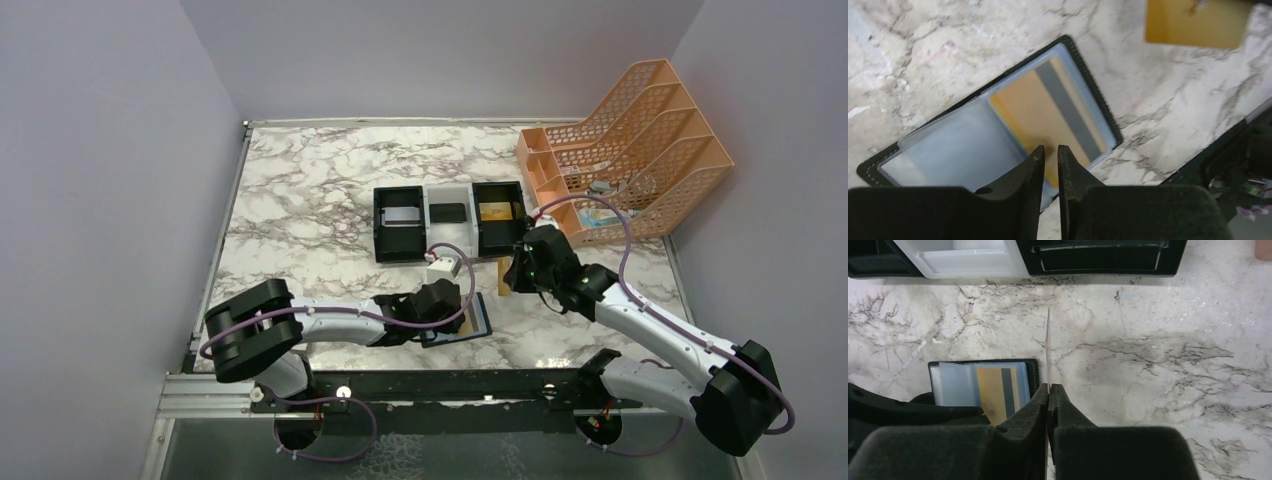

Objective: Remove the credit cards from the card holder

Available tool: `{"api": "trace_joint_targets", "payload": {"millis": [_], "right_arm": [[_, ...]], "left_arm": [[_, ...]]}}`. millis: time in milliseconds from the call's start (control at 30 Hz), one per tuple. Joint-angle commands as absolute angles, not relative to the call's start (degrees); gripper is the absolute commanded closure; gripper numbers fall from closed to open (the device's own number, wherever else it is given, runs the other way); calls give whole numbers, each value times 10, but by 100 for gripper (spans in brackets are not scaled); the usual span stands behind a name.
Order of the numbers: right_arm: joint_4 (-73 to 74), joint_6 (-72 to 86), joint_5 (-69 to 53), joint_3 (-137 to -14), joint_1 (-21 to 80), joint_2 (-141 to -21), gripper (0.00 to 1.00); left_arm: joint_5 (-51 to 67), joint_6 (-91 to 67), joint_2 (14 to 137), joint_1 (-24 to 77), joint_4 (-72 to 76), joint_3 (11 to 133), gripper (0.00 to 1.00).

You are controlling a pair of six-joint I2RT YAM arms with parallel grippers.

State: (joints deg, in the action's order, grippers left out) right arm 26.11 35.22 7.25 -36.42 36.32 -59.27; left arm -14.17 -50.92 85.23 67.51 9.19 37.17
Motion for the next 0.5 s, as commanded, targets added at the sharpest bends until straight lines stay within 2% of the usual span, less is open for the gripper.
{"api": "trace_joint_targets", "payload": {"millis": [0,267,467], "right_arm": [[238,335,116,-373,364,-593,99],[200,292,151,-425,364,-619,99],[196,260,167,-516,363,-706,99]], "left_arm": [[-165,-547,859,673,62,346,82],[-222,-577,792,673,-2,291,82],[-216,-540,753,672,-5,293,75]]}}
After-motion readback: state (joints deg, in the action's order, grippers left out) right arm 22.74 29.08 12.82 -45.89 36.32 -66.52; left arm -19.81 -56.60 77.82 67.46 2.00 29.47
